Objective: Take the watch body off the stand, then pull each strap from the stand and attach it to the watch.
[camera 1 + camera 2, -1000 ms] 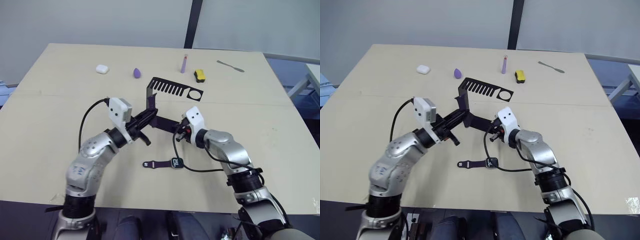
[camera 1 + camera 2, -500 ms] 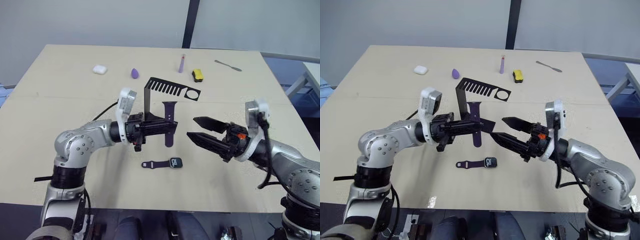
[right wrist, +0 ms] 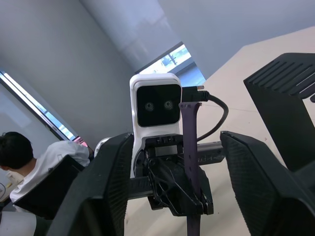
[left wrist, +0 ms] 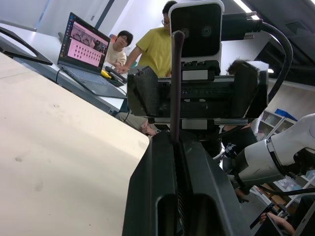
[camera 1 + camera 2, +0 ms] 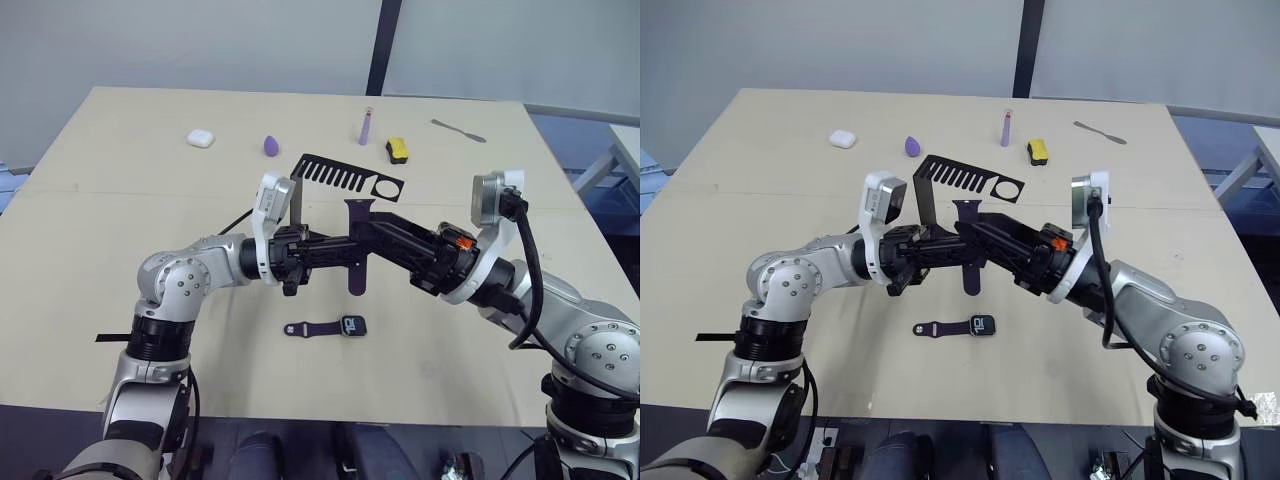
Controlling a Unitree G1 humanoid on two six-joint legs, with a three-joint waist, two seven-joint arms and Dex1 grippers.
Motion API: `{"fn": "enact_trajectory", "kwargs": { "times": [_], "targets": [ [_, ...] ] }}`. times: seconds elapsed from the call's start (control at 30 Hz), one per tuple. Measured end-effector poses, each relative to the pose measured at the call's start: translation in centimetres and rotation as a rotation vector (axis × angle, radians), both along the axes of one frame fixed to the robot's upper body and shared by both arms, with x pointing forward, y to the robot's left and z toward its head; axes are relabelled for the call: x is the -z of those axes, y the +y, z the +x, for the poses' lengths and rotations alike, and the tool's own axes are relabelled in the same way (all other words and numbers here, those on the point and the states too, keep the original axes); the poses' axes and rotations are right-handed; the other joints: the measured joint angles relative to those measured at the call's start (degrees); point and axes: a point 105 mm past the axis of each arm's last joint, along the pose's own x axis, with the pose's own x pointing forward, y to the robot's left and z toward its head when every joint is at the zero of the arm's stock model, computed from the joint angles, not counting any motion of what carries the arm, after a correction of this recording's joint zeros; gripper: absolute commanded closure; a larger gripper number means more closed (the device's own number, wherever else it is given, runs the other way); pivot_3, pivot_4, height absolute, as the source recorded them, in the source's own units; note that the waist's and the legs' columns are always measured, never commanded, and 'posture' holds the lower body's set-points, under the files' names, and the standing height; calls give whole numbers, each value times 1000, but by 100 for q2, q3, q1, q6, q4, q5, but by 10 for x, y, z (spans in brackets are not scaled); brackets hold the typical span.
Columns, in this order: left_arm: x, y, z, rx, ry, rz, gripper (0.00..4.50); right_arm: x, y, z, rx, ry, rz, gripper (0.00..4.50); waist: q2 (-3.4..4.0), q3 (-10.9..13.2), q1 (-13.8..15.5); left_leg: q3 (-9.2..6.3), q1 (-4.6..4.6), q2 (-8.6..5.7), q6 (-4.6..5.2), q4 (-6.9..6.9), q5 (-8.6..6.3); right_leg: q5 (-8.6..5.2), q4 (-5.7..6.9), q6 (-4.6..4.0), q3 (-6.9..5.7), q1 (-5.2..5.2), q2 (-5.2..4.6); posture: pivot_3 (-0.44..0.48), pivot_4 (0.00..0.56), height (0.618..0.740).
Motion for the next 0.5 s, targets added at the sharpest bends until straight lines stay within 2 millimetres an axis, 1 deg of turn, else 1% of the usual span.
{"fn": "enact_trajectory", "kwargs": {
  "times": [0.03,0.07,0.17,0.2,0.5],
  "targets": [
    [0,0,0,0,0,0,4500,0,0,0,-1,1,1,1300,0,0,-2,0,0,0,0,0,0,0,0,0,0,0,0,0,150,740],
    [0,0,0,1,-1,0,4500,0,1,0,-3,3,-2,1561,0,0,-2,0,0,0,0,0,0,0,1,0,0,0,0,0,150,740],
    [0,0,0,3,-2,-1,4500,3,4,-1,-13,11,-12,2510,0,0,-1,0,0,0,0,0,0,0,0,0,0,0,0,0,150,740],
    [-1,0,-1,7,-4,-2,4500,3,4,-1,-13,11,-14,2953,0,0,0,0,0,0,0,0,0,0,0,0,0,0,0,0,150,740],
    [-2,0,-4,16,-19,0,4500,0,4,-2,-25,5,-20,2953,0,0,1,0,-1,1,0,0,0,0,-1,0,0,0,0,0,150,740]
  ]
}}
